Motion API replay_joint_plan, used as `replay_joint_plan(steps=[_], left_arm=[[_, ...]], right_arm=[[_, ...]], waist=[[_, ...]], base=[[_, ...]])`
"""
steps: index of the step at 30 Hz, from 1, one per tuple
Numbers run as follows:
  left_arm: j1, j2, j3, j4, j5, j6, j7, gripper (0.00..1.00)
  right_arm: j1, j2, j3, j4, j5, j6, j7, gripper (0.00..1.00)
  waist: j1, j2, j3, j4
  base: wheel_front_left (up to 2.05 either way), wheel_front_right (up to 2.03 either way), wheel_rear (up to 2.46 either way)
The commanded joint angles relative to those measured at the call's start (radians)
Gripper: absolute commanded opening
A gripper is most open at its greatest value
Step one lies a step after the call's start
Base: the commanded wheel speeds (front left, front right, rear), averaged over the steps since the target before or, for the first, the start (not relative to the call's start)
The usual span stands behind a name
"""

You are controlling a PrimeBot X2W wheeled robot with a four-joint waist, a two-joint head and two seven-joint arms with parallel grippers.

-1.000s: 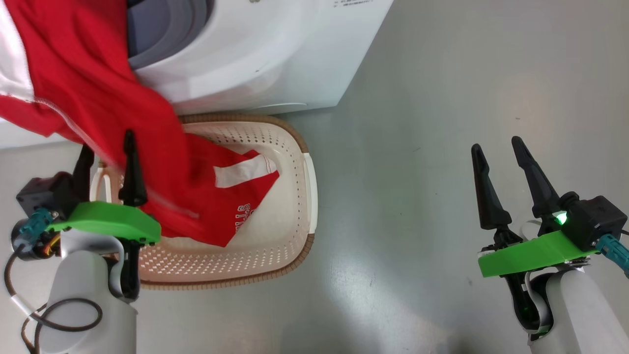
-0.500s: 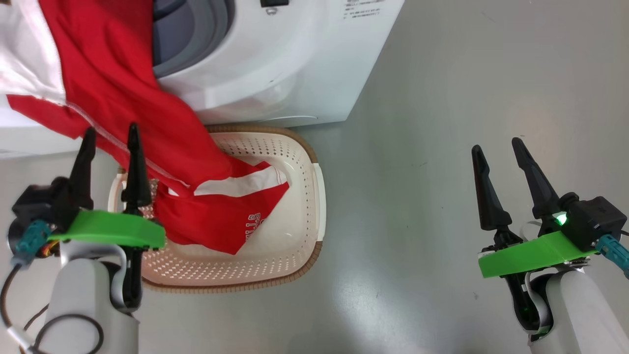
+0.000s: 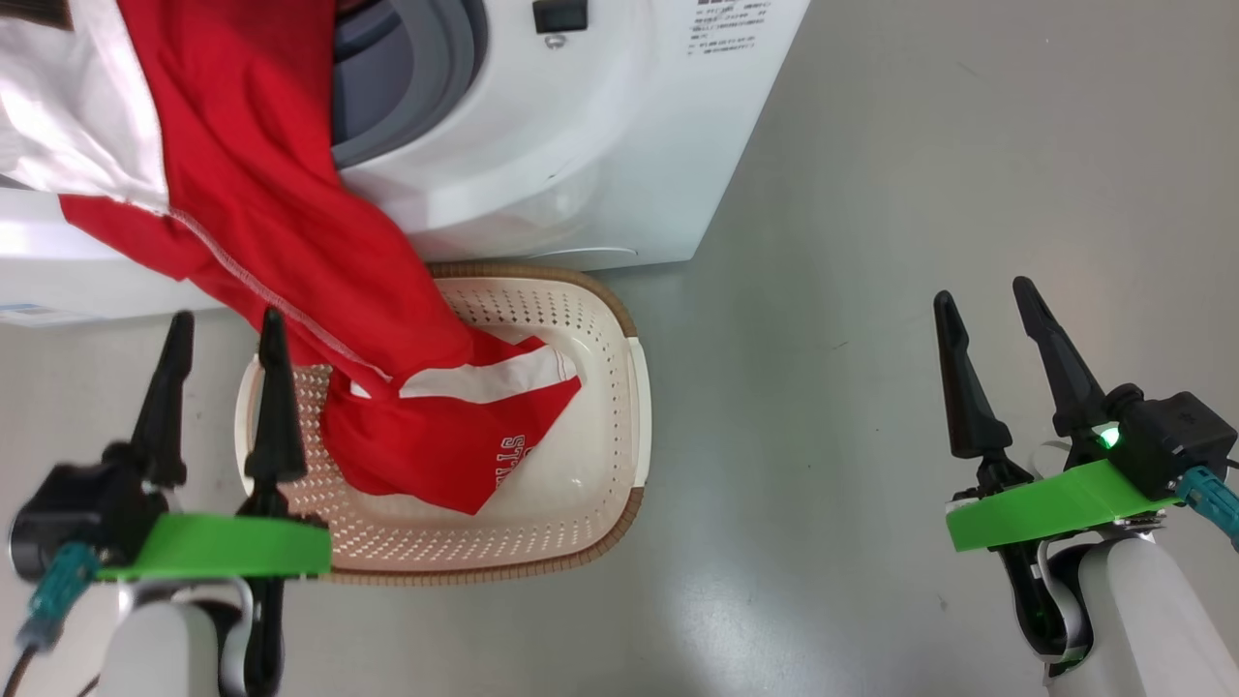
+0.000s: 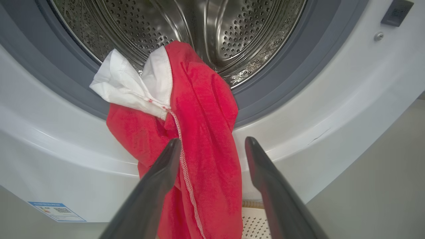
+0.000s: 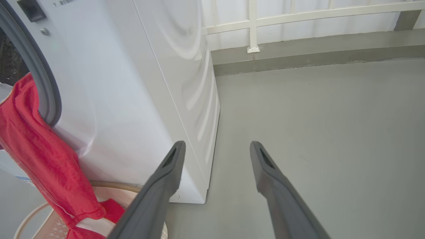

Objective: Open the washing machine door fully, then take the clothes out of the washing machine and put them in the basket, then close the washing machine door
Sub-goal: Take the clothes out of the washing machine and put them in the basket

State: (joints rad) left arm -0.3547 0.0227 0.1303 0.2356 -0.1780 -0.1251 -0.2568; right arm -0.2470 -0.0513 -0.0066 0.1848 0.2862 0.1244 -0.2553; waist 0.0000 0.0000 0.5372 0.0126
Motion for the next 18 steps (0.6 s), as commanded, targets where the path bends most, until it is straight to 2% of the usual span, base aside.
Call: replay_joint_plan(steps=[1,9,18], left_arm=[[0.052,0.028,0.031,-0.051,-0.013,-0.004,-0.005,1.00],[0.148,0.028,0.001,-0.159,-0.042,0.032,-0.005,1.00],[0.130,0.028,-0.017,-0.185,-0.038,0.049,-0.005,1.00]], right_arm=[[0.031,0.001,0.021,-0.018,-0.007,0.006,-0.006,1.00],[0.040,0.001,0.016,-0.021,-0.007,0.006,-0.006,1.00],[0.037,0.001,0.012,-0.026,-0.011,0.006,-0.006,1.00]], waist=[[0.0000,0.0000,-0.005,0.000],[0.0000,0.0000,-0.007,0.004],[0.0000,0.0000,0.003,0.009]], base=[[0.00,0.00,0.00],[0.00,0.00,0.00],[0.00,0.00,0.00]])
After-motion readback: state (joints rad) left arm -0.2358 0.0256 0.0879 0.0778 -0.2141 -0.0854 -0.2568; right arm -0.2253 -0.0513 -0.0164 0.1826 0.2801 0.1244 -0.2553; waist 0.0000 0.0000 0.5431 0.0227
